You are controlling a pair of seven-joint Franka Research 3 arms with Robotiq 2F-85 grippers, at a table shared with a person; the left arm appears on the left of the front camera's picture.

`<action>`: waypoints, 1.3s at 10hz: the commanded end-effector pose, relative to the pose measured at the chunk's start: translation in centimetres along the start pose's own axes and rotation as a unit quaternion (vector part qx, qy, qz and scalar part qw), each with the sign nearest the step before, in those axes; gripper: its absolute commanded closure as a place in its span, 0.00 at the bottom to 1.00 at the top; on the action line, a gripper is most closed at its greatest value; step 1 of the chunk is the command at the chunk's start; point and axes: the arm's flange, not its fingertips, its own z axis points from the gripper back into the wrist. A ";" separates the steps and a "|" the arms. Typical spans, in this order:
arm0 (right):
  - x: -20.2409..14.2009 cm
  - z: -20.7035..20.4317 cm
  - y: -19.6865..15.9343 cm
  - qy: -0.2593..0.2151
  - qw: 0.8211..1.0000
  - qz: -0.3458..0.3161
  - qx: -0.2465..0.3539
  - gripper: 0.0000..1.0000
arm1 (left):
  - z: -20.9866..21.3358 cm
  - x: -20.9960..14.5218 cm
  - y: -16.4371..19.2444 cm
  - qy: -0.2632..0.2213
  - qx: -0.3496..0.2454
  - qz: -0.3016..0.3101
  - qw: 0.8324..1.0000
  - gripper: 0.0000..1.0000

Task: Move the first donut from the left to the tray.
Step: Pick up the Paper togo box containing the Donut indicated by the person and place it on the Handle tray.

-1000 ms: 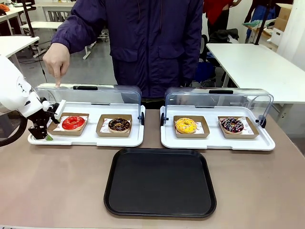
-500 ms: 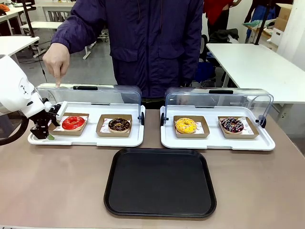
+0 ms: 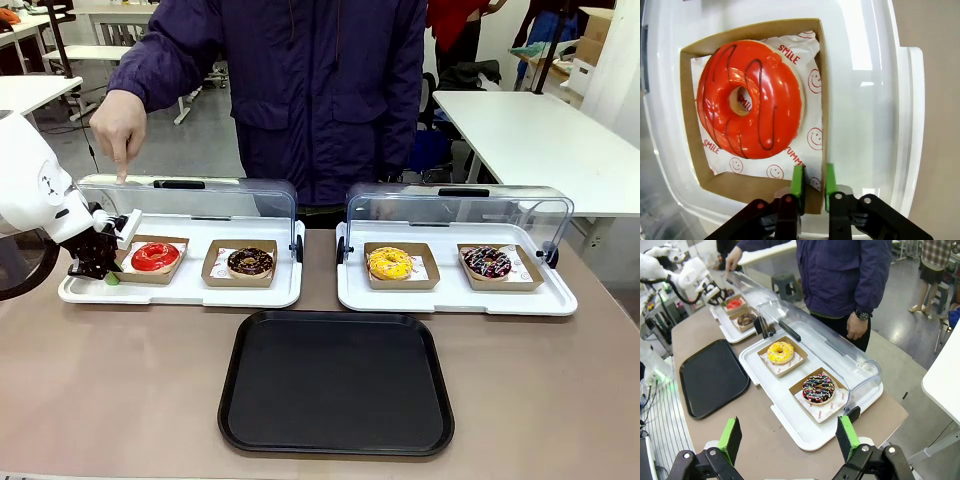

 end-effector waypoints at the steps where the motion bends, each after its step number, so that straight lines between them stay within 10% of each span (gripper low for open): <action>1: 0.2 0.0 -0.1 -0.011 1.000 0.011 0.002 0.00 | 0.3 0.2 -0.1 0.003 -0.014 0.003 1.000 1.00; 13: 0.2 0.0 -0.1 -0.011 1.000 0.011 0.002 0.00 | 6.0 2.6 -0.6 -0.032 0.057 0.026 0.998 0.98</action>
